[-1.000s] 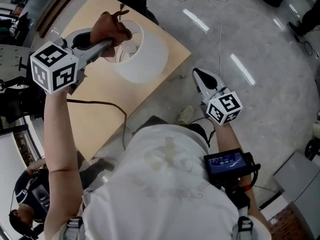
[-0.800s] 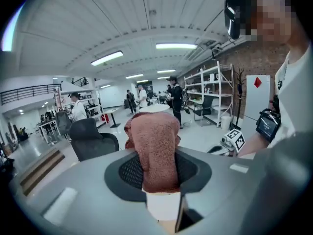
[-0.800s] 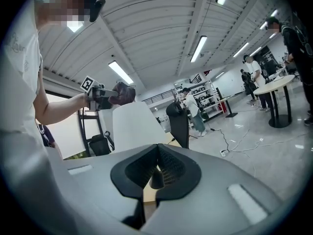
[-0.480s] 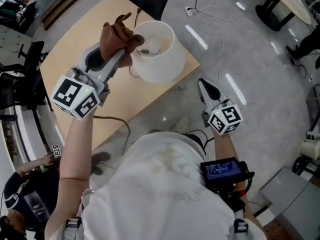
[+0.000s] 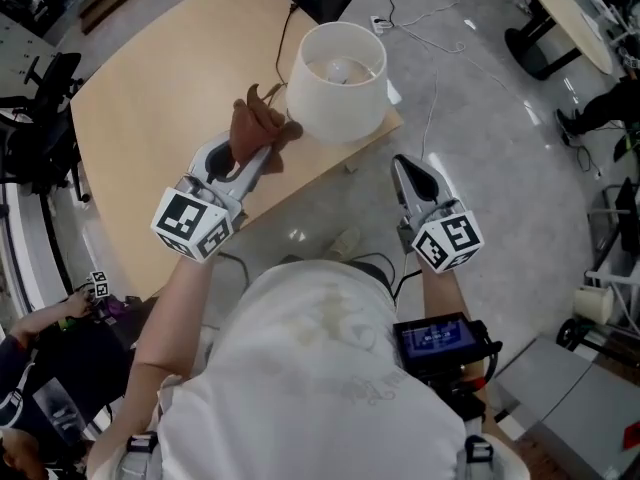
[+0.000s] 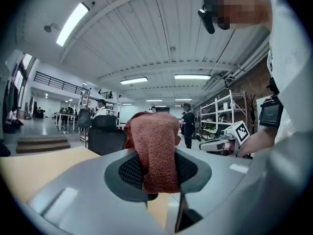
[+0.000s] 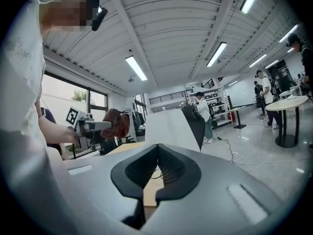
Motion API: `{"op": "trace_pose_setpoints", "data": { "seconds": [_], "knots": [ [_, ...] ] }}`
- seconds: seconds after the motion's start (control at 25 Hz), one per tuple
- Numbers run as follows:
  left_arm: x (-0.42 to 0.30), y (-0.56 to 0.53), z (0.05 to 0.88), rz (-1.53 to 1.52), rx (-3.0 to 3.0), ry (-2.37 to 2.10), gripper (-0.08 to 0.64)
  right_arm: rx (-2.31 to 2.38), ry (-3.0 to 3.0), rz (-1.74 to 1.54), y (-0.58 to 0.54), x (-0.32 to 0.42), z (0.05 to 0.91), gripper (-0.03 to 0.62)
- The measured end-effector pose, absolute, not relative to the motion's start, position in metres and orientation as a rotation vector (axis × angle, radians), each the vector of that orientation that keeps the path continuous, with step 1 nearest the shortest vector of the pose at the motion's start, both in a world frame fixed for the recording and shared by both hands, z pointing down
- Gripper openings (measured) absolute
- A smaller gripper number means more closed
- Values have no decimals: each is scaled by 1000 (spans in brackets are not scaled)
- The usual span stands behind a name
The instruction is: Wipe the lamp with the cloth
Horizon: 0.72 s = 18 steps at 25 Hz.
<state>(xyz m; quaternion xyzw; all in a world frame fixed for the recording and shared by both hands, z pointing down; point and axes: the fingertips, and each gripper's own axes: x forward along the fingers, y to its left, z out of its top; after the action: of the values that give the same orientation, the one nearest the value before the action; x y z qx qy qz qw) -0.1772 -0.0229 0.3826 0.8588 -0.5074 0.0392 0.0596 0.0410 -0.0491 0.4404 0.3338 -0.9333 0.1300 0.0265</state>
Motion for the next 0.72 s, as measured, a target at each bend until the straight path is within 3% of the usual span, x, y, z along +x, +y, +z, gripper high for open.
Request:
{"op": "trace_pose_setpoints", "data": {
  "seconds": [0.44,0.72],
  "knots": [
    [-161,70,468,112,2462,-1458,127,971,-2859,424,38,18,447,12],
    [-145,96,475,111,2502,-1402,127,971,-2868,391,71,21,444,11]
  ]
}}
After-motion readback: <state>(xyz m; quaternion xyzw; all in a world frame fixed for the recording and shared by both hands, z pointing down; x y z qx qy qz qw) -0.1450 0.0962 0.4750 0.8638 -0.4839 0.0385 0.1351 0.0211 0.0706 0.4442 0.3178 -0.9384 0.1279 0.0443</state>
